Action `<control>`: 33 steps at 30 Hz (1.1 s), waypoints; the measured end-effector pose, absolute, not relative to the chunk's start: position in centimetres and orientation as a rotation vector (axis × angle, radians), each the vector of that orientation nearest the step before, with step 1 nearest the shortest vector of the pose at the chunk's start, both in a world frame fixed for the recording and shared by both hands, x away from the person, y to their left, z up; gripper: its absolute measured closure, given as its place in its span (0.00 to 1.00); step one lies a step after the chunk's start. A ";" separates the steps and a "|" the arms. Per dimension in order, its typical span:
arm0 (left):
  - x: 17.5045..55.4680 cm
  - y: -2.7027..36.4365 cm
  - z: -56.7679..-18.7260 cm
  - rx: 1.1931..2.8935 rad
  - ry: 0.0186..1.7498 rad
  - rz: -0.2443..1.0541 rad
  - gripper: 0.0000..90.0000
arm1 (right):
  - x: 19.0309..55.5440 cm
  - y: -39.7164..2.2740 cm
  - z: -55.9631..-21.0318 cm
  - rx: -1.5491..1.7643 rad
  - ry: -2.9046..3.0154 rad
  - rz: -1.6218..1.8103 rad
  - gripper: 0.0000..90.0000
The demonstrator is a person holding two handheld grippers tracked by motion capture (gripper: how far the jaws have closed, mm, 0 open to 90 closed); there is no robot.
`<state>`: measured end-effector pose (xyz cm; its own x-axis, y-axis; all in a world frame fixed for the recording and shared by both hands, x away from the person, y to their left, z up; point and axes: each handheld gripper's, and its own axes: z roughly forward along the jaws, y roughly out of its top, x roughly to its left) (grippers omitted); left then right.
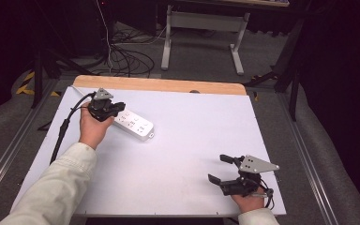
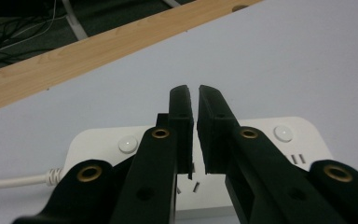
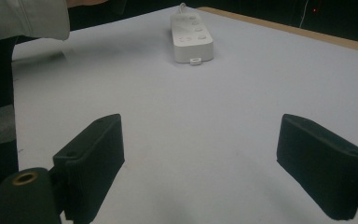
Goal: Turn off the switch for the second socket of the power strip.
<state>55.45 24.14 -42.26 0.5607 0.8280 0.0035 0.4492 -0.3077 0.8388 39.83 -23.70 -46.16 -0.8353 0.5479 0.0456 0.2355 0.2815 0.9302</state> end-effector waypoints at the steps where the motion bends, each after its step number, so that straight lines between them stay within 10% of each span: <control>1: 55.4 24.2 -42.1 1.943 1.024 0.569 0.93 | 39.9 -23.7 -46.2 0.715 2.271 1.574 0.17; 33: 48.0 24.1 -37.5 1.914 0.907 0.450 0.47 | 39.9 -23.5 -46.0 0.706 2.265 1.582 0.17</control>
